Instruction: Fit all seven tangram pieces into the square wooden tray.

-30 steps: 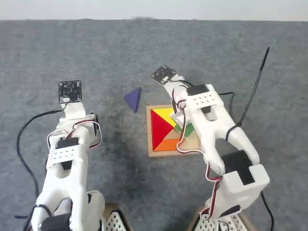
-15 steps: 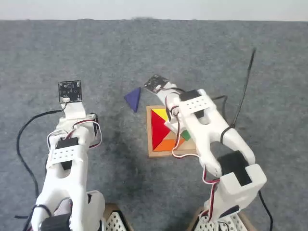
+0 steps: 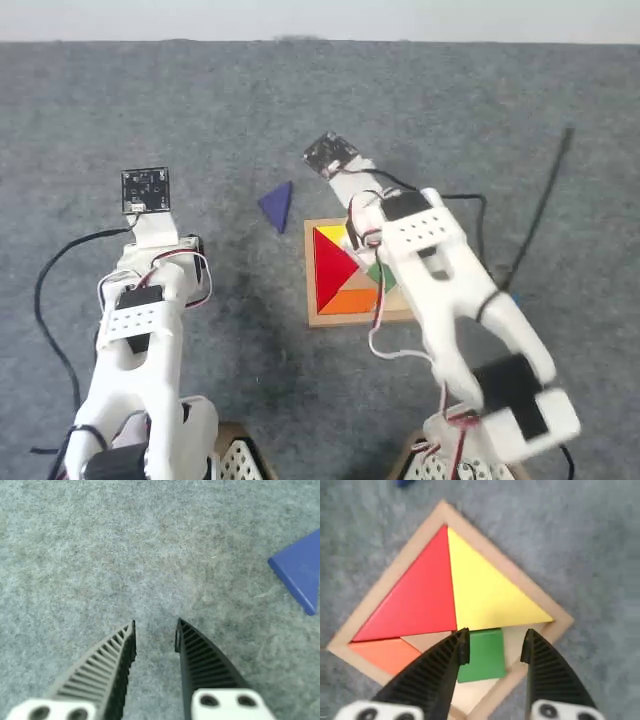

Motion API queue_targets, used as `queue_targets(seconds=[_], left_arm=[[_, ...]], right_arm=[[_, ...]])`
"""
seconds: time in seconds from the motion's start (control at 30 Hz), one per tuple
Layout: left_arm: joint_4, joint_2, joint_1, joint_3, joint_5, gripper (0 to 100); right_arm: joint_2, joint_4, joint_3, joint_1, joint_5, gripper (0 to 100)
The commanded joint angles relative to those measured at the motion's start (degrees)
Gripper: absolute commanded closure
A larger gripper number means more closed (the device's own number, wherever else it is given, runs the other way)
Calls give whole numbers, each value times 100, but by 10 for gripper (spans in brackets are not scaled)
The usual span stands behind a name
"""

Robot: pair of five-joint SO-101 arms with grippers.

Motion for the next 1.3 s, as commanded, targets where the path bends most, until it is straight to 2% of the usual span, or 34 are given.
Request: queue_targets(seconds=[0.0,0.27,0.67,0.83,0.97,1.2,1.27], left_arm=[[-141,9,35,-40,-88,877],[-141,9,35,-40,-88,877],[-141,9,44,-31,-88,877],[-141,9,105,-31,-97,877],[-141,9,105,-31,-97,877],[-141,9,105,-31,-97,877],[-141,9,105,-31,-97,877]], right_arm=[[-822,-57,334,119,-88,820],[-470,-119,791,734,97,822],[743,-787,738,716,114,822],[963,-857,659,470,123,822],[558,-848,686,488,70,819],[-910,-681,1266,919,53,818],[-1218,-541,1380,1033,-167,818]])
